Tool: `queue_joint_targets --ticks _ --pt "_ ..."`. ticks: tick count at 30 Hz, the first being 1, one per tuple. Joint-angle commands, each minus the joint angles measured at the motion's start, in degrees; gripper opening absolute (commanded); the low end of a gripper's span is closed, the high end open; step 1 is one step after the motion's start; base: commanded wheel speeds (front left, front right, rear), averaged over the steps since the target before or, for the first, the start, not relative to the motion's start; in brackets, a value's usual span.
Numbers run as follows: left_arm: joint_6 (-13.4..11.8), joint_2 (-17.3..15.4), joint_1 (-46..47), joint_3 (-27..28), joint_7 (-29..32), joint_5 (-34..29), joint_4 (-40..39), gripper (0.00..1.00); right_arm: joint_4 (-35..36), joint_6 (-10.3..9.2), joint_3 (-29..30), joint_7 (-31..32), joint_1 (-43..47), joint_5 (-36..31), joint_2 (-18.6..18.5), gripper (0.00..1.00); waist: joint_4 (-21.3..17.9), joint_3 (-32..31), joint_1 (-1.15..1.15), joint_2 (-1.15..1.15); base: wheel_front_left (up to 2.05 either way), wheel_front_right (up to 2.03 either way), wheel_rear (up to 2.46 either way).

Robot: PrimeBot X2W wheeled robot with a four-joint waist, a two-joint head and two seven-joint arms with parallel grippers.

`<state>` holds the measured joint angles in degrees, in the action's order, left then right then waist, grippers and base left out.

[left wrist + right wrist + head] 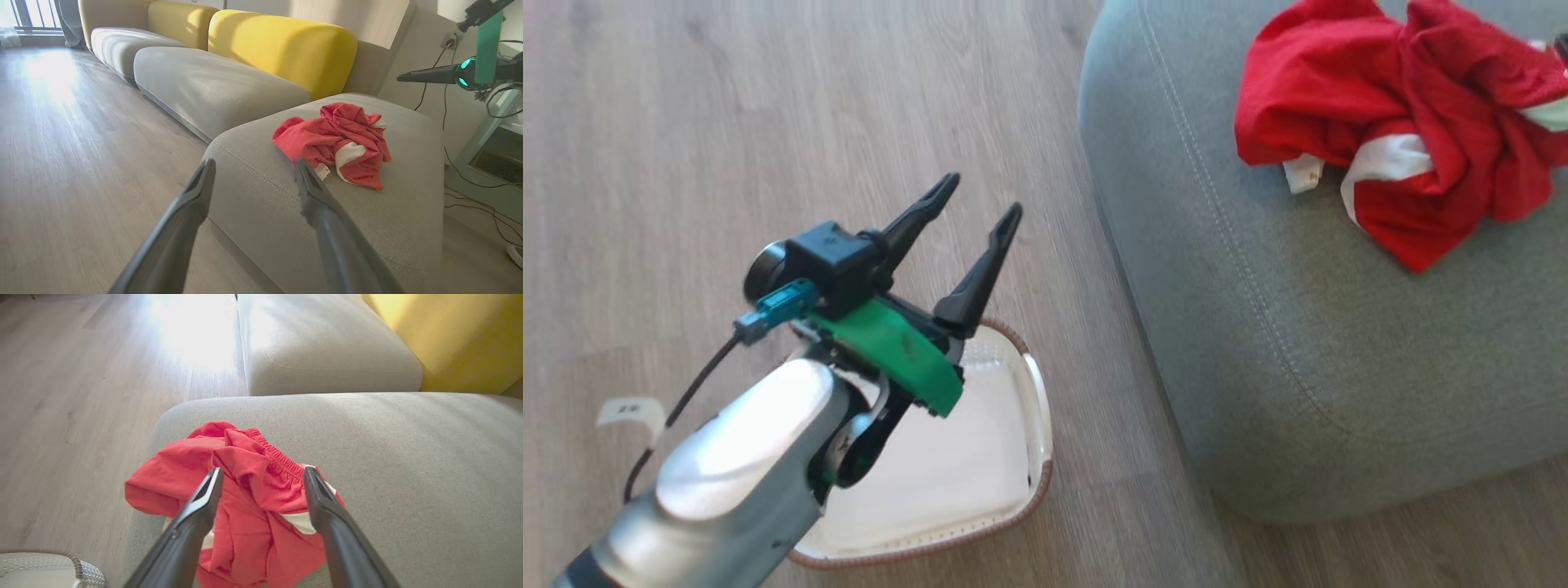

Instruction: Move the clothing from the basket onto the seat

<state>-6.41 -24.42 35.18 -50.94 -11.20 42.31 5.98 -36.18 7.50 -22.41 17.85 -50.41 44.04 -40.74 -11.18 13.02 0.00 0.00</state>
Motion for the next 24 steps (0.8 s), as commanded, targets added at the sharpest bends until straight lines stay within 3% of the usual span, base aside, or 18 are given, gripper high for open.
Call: queue_joint_targets --ticks 1,8,15,20,24 --pt "-0.7 -2.3 0.8 3.5 -0.9 0.5 -1.6 1.00 3.4 -0.01 0.3 -1.1 2.0 0.6 -2.3 1.00 1.1 -2.4 0.00 0.00 0.00 0.00 0.00" --pt "-3.0 -4.1 -2.8 6.3 -2.4 1.6 -2.2 1.00 12.0 -0.01 4.8 -6.7 9.2 0.8 -3.7 1.00 4.5 -6.2 0.00 0.00 0.00 0.00 0.00" --pt "-4.7 -5.4 -6.2 8.9 -3.1 2.7 -2.4 1.00 18.5 -0.01 11.2 -10.1 17.8 -1.1 -2.1 1.00 7.8 -8.1 0.00 0.00 0.00 0.00 0.00" --pt "-6.1 -6.1 -9.5 11.2 -3.5 3.2 -2.8 1.00 23.7 -0.01 17.9 -12.1 26.2 -4.2 1.2 1.00 10.2 -9.6 0.00 0.00 0.00 0.00 0.00" --pt "-7.7 -6.3 -12.5 13.6 -3.7 3.0 -3.3 1.00 28.6 -0.01 22.4 -13.5 33.0 -7.4 6.1 1.00 11.7 -10.6 0.00 0.00 0.00 0.00 0.00"
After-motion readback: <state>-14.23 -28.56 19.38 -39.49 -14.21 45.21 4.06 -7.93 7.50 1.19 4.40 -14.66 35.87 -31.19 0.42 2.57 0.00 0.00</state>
